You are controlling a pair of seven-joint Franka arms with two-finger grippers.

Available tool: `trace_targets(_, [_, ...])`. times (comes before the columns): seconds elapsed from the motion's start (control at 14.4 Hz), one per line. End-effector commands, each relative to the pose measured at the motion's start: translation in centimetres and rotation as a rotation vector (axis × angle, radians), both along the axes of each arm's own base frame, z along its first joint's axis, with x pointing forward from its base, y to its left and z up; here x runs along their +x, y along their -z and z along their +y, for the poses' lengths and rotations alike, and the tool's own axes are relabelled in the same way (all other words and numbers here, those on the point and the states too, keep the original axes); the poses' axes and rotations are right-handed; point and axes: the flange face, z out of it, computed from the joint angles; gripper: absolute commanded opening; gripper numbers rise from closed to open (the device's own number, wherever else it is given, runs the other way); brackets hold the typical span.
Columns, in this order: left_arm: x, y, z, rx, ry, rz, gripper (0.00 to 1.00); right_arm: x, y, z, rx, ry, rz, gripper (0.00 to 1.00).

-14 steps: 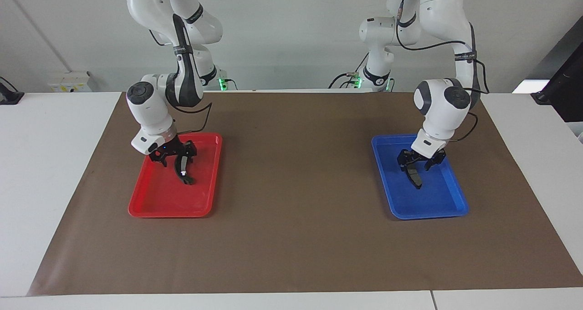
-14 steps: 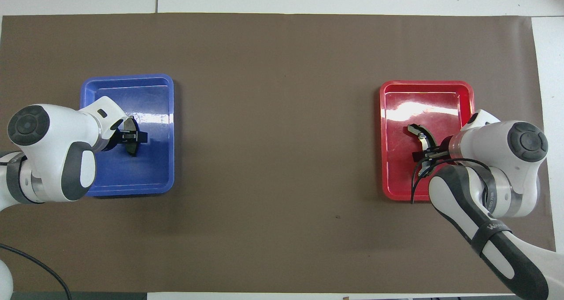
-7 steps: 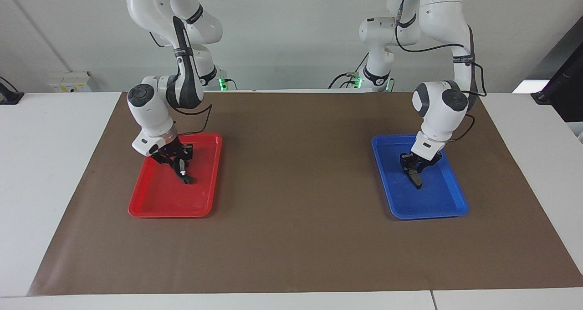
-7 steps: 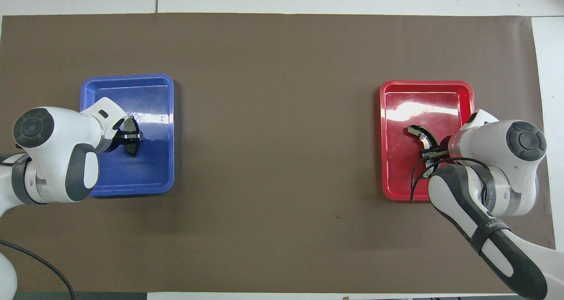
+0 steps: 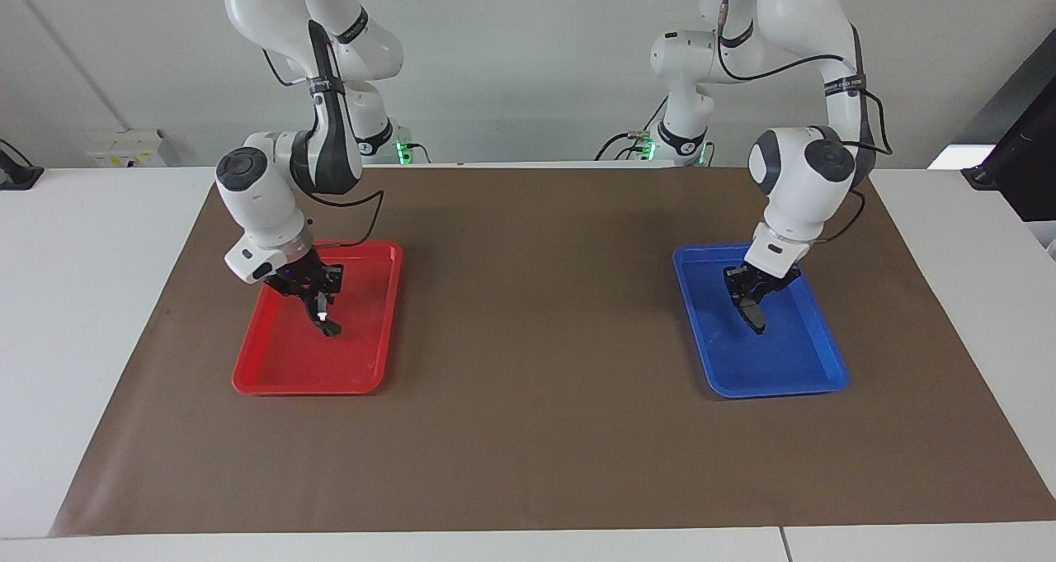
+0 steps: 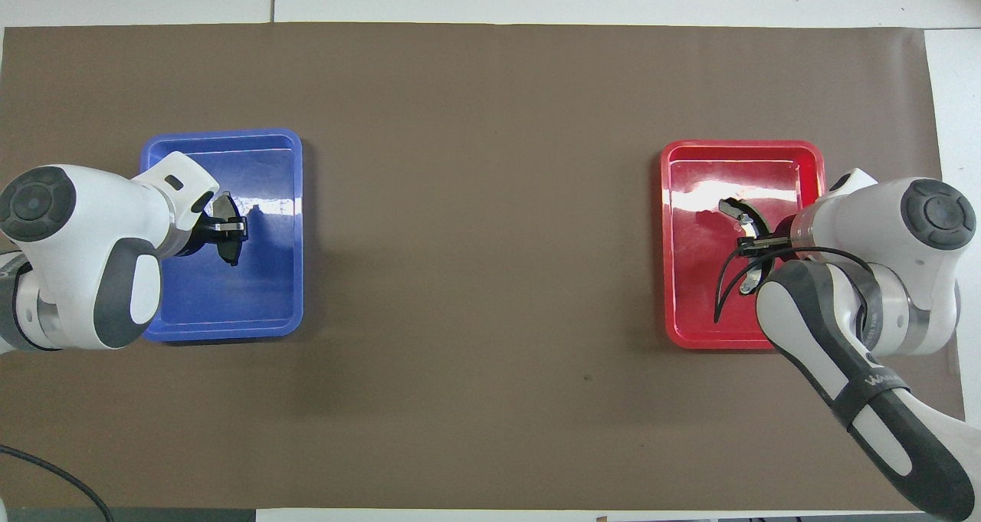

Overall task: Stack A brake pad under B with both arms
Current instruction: 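Carry the pad to the table center with the left gripper while the right gripper lifts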

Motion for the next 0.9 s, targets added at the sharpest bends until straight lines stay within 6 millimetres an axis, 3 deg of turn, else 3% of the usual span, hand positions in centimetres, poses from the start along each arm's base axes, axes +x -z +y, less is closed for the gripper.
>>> trace_targets(0.0, [0.9,-1.5,-7.1,-0.003,0.059,-0.012,0.03,1.5,-4.2,0.1,0.014,0.027,0.027,0.00])
trace_targets(0.21, [0.3,-0.9,-16.7,-0.017,0.044,-0.022,0.02,2.6,-9.5,1.2,0.015,0.009,0.076,0.00])
trace_targets(0.42, [-1.7,2.0,-24.6,-0.008,0.046,0.003,0.02,3.0,-11.8,1.4,0.013,0.022,0.079,0.01])
trace_targets(0.49, [-2.4,2.9,-27.3,-0.007,0.042,0.006,0.03,3.1,-12.3,2.4,0.014,0.008,0.087,0.01])
trace_targets(0.55, [-3.1,3.5,-29.0,-0.009,0.050,0.003,0.04,3.1,-13.1,2.8,0.011,0.017,0.095,0.01])
trace_targets(0.83, [-4.8,5.0,-31.9,-0.061,0.088,-0.019,0.11,2.7,-13.5,3.7,0.009,0.034,0.110,0.01])
